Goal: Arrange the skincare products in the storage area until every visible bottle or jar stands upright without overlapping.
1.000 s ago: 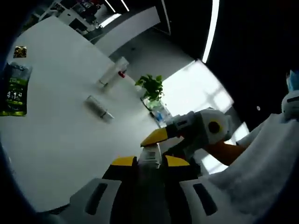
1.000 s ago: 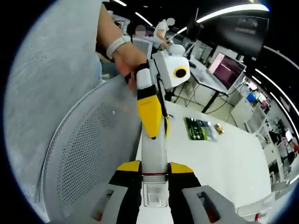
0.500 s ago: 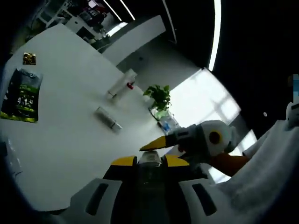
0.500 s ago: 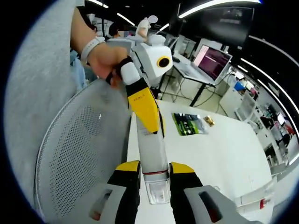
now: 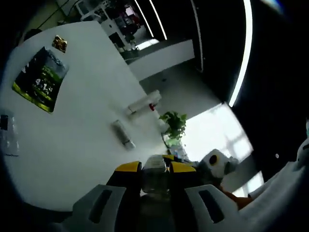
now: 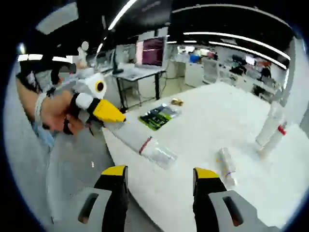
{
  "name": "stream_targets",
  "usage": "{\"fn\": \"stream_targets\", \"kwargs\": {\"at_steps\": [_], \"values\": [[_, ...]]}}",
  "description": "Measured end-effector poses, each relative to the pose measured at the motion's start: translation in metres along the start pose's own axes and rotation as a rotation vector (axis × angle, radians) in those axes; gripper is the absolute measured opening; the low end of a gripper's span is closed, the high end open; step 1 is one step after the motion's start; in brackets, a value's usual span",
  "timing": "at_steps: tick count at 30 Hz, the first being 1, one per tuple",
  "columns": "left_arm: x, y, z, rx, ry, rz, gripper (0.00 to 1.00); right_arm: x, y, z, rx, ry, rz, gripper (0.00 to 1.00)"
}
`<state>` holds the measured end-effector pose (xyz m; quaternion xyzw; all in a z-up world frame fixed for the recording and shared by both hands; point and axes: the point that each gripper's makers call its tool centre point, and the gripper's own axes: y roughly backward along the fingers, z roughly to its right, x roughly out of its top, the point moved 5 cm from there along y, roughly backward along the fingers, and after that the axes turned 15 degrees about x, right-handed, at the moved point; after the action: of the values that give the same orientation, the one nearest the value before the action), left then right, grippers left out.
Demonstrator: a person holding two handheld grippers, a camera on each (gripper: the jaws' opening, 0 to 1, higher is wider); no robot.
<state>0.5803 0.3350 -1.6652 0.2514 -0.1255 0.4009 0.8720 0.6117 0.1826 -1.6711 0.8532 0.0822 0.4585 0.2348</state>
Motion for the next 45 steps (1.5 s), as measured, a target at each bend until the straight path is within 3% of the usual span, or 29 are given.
{"fn": "stream_targets", "kwargs": {"at_steps": [2, 3, 4, 5, 10, 15, 17, 20, 22, 26, 28, 30, 34, 36, 39, 42, 45], "values": [[0.001, 0.000, 0.002, -0.007, -0.047, 0.037, 0.18, -0.007, -0.001, -0.003, 0.093, -0.287, 0.084, 0.53], [-0.001, 0.000, 0.004, -0.006, -0.056, 0.034, 0.18, -0.008, -0.002, -0.004, 0.132, -0.385, 0.129, 0.54], [-0.001, 0.000, 0.005, -0.008, -0.081, 0.045, 0.18, -0.008, -0.003, -0.004, 0.168, -0.512, 0.217, 0.54], [-0.001, 0.000, 0.006, -0.006, -0.120, 0.055, 0.18, -0.009, -0.003, -0.006, 0.199, -0.606, 0.242, 0.54], [-0.009, -0.001, 0.014, -0.025, -0.212, 0.043, 0.18, -0.011, -0.010, -0.017, 0.302, -0.822, 0.344, 0.42], [-0.022, -0.003, 0.021, -0.037, -0.354, 0.002, 0.18, -0.006, -0.013, -0.017, 0.346, -0.957, 0.444, 0.40], [-0.026, -0.005, 0.024, -0.038, -0.415, -0.006, 0.18, -0.010, -0.014, -0.013, 0.308, -0.961, 0.448, 0.40], [-0.030, -0.005, 0.028, -0.055, -0.440, -0.012, 0.18, -0.014, -0.013, -0.009, 0.280, -0.955, 0.435, 0.30], [-0.032, -0.006, 0.027, -0.048, -0.454, -0.023, 0.18, -0.015, -0.012, -0.008, 0.289, -0.972, 0.441, 0.29], [-0.040, -0.008, 0.027, -0.056, -0.458, -0.085, 0.18, -0.009, -0.007, -0.010, 0.317, -0.917, 0.460, 0.24], [-0.047, -0.009, 0.029, -0.081, -0.400, -0.146, 0.19, -0.003, -0.004, -0.010, 0.327, -0.835, 0.455, 0.22], [-0.049, -0.009, 0.033, -0.126, -0.368, -0.168, 0.19, 0.004, 0.000, -0.014, 0.390, -0.762, 0.444, 0.20], [-0.041, -0.005, 0.042, -0.211, -0.224, -0.143, 0.18, 0.009, 0.008, -0.024, 0.454, -0.571, 0.341, 0.18], [-0.038, -0.002, 0.045, -0.265, -0.163, -0.150, 0.18, 0.015, 0.012, -0.031, 0.501, -0.484, 0.331, 0.18], [-0.041, -0.001, 0.048, -0.303, -0.141, -0.185, 0.18, 0.023, 0.017, -0.040, 0.558, -0.426, 0.340, 0.18], [-0.049, -0.004, 0.053, -0.318, -0.150, -0.227, 0.28, 0.030, 0.020, -0.047, 0.616, -0.390, 0.333, 0.18], [-0.054, 0.003, 0.060, -0.399, -0.109, -0.273, 0.28, 0.032, 0.021, -0.054, 0.679, -0.367, 0.329, 0.18]]}}
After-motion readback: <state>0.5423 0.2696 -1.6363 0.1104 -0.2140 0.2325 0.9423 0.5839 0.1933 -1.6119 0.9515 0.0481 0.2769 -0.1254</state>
